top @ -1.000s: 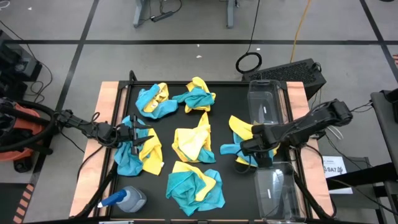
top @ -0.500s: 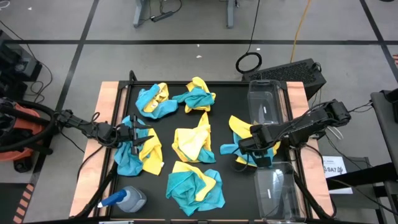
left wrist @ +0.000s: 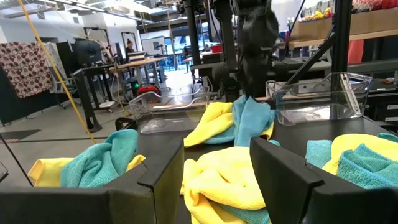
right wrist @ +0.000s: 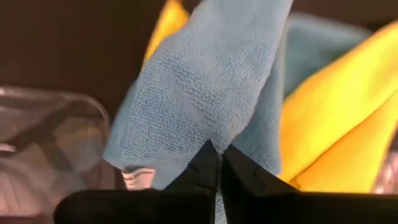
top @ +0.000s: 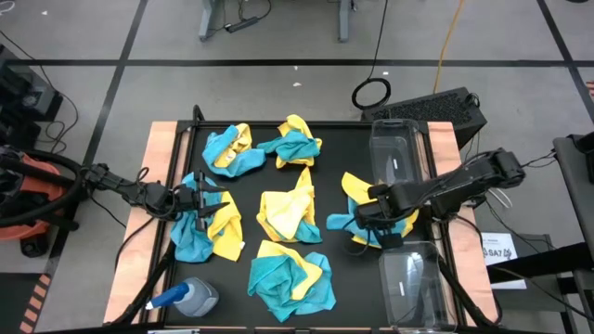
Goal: Sort microfiber towel by color & place in baskets
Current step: Put the blue towel into the bottom transparent bin
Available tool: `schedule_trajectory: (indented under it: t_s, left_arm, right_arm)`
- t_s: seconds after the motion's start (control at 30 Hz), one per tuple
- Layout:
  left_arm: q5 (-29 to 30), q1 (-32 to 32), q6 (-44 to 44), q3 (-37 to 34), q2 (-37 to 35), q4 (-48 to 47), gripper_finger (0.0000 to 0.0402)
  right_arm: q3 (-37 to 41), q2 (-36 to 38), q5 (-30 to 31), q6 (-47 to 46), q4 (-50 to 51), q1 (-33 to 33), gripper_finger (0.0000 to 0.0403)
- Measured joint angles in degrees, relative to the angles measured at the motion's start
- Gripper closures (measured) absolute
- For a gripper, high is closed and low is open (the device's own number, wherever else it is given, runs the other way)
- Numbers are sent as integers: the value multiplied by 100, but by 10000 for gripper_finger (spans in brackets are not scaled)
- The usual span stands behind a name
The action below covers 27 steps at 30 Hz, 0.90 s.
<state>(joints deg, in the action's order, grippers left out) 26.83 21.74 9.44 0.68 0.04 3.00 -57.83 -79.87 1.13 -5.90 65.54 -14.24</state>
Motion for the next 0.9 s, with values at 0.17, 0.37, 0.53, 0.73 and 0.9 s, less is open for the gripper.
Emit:
schedule_trajectory:
  t_s: [0.17, 0.37, 0.53, 0.73, 0.9]
  left_arm:
    - [2, -2, 0, 0, 0, 0, 210]
    - [0, 0, 1, -1, 0, 0, 210]
    - [2, -1, -1, 0, 0, 0, 210]
    - [1, -2, -1, 0, -1, 0, 210]
    - [2, 0, 1, -1, -1, 0, 210]
  right_arm:
    - [-639, 341, 15, 87, 22, -15, 402]
    - [-1140, 924, -16, 125, -57, -37, 402]
    - [-1335, 1552, -388, 211, -349, -222, 402]
    - [-1337, 2411, -763, 191, -799, -480, 403]
    - [-1337, 3102, -1081, 162, -1125, -719, 403]
